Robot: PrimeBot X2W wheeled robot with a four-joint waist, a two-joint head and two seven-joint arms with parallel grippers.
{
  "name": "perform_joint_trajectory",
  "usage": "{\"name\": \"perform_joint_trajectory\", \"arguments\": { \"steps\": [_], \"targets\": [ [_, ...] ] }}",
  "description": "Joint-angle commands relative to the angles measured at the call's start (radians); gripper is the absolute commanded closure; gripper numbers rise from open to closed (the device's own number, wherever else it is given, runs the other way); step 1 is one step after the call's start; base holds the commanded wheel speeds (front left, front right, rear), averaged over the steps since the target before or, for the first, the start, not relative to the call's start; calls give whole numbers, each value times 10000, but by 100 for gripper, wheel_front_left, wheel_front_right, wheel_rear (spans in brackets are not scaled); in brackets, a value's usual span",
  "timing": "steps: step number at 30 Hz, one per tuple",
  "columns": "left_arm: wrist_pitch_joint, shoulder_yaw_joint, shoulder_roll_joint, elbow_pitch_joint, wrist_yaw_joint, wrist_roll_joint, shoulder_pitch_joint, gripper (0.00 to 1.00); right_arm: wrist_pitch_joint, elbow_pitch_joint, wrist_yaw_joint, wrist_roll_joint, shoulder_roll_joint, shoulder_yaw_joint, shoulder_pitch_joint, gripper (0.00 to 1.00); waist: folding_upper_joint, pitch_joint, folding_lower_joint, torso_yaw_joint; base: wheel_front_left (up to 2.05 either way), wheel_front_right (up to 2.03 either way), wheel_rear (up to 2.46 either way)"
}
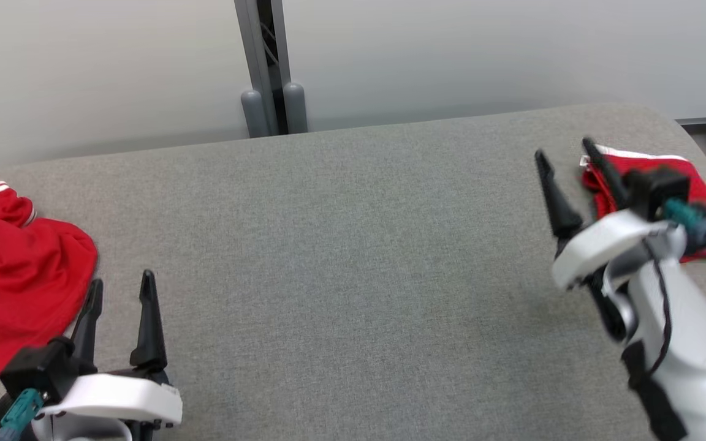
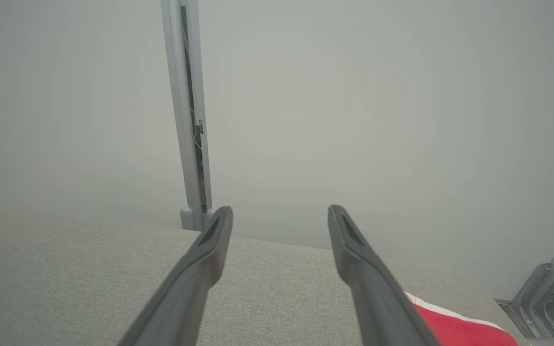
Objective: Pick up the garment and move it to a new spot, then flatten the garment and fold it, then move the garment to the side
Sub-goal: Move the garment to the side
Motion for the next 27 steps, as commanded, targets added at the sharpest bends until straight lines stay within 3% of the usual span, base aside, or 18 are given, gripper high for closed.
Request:
{"name": "perform_joint_trajectory", "arguments": {
  "steps": [1, 7, 13, 20, 27],
  "targets": [
    [-64, 123, 23, -21, 68, -47, 261, 0, -40, -471, -2, -296, 241, -354, 754, 0, 0, -175, 0, -10, 0, 0, 0],
    [-105, 236, 22, 59, -1, 32, 920, 0, -25, -2201, -2, -1243, 1047, -1647, 2799, 0, 0, -418, 0, -57, 0, 0, 0],
    [-123, 311, -5, 319, -58, 203, 1307, 0, 431, -3821, -2, -1802, 1343, -2266, 4343, 0, 0, -602, 0, -133, 0, 0, 0],
    [-132, 488, -231, 501, -205, 343, 1526, 0, 1088, -5288, -2, -1061, 1344, -2120, 5609, 0, 0, -728, 0, -198, 0, 0, 0],
    [-135, 520, -424, 639, -380, 457, 1520, 0, 1376, -5722, -2, -881, 1344, -2074, 5978, 0, 0, -748, 0, -195, 0, 0, 0]
  ]
}}
